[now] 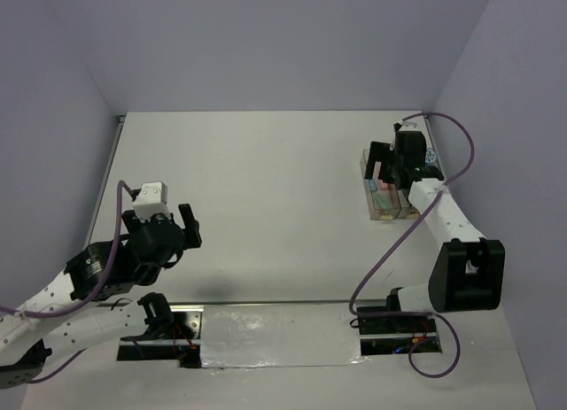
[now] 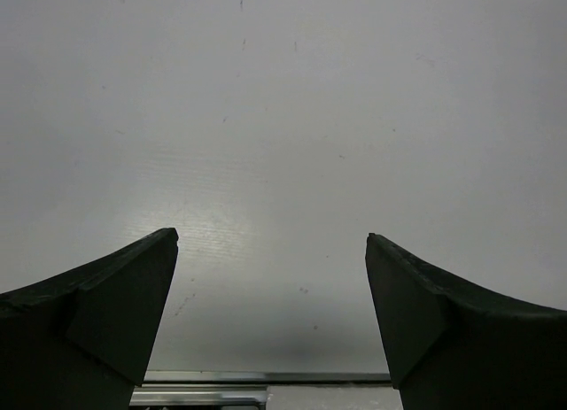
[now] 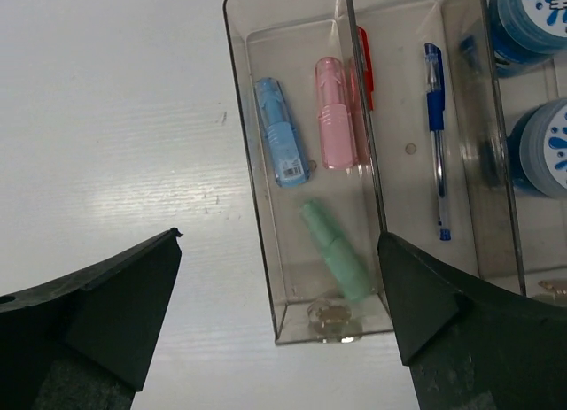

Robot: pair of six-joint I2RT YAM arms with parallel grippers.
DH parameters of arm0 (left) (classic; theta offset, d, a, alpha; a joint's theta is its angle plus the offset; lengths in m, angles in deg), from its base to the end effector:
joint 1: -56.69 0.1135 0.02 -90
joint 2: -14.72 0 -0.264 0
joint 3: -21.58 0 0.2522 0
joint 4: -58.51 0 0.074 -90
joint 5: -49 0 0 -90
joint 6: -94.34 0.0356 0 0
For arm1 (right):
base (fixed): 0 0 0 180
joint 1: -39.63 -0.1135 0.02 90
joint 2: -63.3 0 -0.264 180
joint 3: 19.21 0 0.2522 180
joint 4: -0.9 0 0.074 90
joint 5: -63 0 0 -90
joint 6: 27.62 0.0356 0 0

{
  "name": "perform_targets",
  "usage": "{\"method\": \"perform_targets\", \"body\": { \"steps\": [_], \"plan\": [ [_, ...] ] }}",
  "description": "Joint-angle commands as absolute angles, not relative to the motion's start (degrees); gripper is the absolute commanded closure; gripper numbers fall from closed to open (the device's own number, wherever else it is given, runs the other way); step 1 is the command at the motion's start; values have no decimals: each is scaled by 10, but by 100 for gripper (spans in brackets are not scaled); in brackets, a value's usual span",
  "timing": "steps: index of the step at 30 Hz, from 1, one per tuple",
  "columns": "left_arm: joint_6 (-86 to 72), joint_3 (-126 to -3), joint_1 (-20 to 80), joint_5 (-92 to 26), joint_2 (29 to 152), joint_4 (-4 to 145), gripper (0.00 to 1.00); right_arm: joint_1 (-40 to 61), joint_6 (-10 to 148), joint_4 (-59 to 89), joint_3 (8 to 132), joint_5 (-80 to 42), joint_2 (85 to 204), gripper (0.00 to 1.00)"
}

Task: Sort the stationery into containers
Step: Place the stationery in the storage box, then reset both arms

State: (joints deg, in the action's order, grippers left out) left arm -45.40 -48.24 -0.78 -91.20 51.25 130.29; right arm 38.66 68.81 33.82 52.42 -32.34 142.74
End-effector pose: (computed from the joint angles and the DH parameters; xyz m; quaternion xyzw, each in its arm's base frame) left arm 0.0738 -0.0649 0.3488 -0.1289 0.8262 -0.0900 0.5410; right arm 0.3044 0.0018 0.2673 0.0626 0.9060 -0.0154 0.4182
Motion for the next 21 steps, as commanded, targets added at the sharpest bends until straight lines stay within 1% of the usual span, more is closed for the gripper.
{"method": "perform_targets", "body": {
  "steps": [1, 4, 5, 6, 7, 11, 14, 18, 19, 21],
  "plan": [
    [-476, -514, -8, -949, 542, 1329, 1, 385, 705, 371, 554, -308, 1360, 0],
    [-515, -548, -8, -993, 563, 1362, 1, 363, 708, 410, 552, -303, 1260, 0],
    [-523, -570, -9, -1004, 572, 1387, 1, 350, 712, 442, 554, -308, 1200, 0],
    [-530, -583, -8, -1031, 578, 1401, 1, 347, 713, 458, 557, -302, 1169, 0],
    [-551, -606, -8, -1046, 582, 1417, 1, 344, 713, 478, 561, -300, 1106, 0],
    [-573, -653, -8, -1102, 588, 1482, 1, 298, 734, 554, 565, -321, 965, 0],
    [-581, -665, -7, -1125, 573, 1501, 1, 296, 725, 632, 605, -322, 906, 0],
    [-534, -671, -8, -1124, 542, 1494, 1, 297, 687, 726, 667, -342, 865, 0],
    [-538, -673, -7, -1122, 535, 1504, 1, 289, 687, 753, 675, -362, 851, 0],
    [-524, -672, -7, -1114, 512, 1508, 1, 268, 689, 767, 690, -357, 831, 0]
  ]
}}
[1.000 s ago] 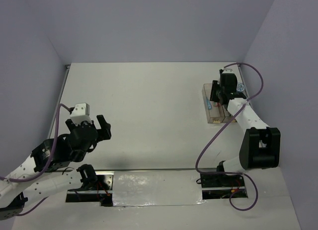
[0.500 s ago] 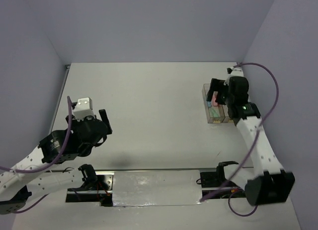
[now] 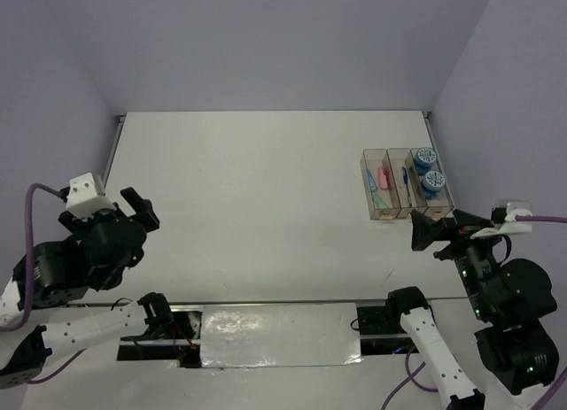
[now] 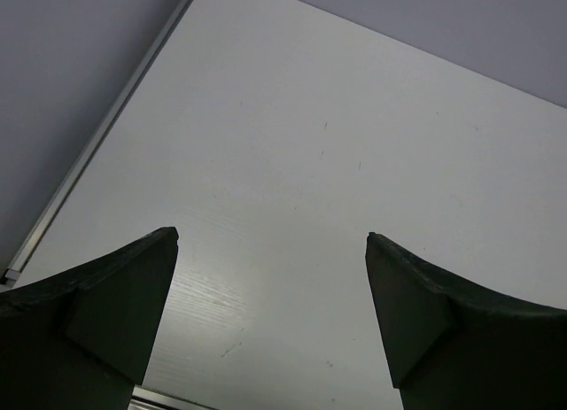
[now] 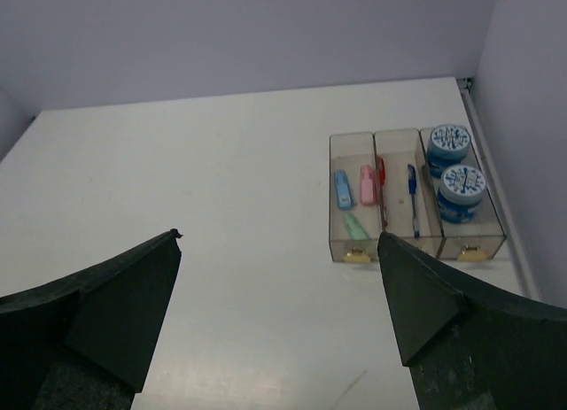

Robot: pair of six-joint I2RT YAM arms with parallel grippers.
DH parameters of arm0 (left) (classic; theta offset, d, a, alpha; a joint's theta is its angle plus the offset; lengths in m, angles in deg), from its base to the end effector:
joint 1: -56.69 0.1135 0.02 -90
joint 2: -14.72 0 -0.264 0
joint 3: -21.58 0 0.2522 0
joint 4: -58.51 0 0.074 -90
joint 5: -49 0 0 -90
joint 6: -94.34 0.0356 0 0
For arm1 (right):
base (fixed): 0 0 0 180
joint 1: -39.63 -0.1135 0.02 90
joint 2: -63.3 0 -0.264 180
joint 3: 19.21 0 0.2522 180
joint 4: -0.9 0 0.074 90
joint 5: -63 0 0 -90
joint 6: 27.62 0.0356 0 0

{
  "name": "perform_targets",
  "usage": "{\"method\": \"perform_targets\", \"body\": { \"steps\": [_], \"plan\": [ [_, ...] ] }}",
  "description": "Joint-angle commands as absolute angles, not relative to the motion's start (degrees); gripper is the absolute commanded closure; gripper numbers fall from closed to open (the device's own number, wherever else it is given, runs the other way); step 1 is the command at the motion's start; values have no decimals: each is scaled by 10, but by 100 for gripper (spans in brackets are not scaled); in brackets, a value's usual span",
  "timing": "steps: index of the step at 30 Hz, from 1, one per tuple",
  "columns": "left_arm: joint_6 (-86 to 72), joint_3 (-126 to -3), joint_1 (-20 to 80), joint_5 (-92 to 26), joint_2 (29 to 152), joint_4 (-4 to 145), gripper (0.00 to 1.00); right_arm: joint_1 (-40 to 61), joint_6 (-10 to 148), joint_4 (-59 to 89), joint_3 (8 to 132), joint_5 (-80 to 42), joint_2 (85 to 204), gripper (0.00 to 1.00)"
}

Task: Sort the stationery into containers
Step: Reset both arms

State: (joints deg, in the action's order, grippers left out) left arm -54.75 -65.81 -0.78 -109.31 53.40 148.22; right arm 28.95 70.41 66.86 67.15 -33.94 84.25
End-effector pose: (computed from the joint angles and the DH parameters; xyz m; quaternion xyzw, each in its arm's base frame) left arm 0.0527 -0.0211 0.4108 -0.2434 0.7496 -0.0233 0.6150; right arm -0.0113 -0.0065 0.4362 0.0262 0.7100 0.0717 0.7001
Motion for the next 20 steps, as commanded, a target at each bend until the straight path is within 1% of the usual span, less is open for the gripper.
{"method": "perform_targets", "body": {
  "steps": [1, 5, 10, 20],
  "plan": [
    [-521, -666, -7, -1104, 491, 1508, 1, 264, 690, 782, 694, -365, 816, 0],
    [-519, -647, -7, -1088, 434, 1508, 1, 237, 691, 796, 700, -426, 786, 0],
    [-500, -628, -7, -1077, 383, 1493, 1, 221, 697, 793, 683, -449, 776, 0],
    [-510, -623, -7, -1078, 383, 1501, 1, 220, 701, 784, 671, -445, 771, 0]
  ]
}}
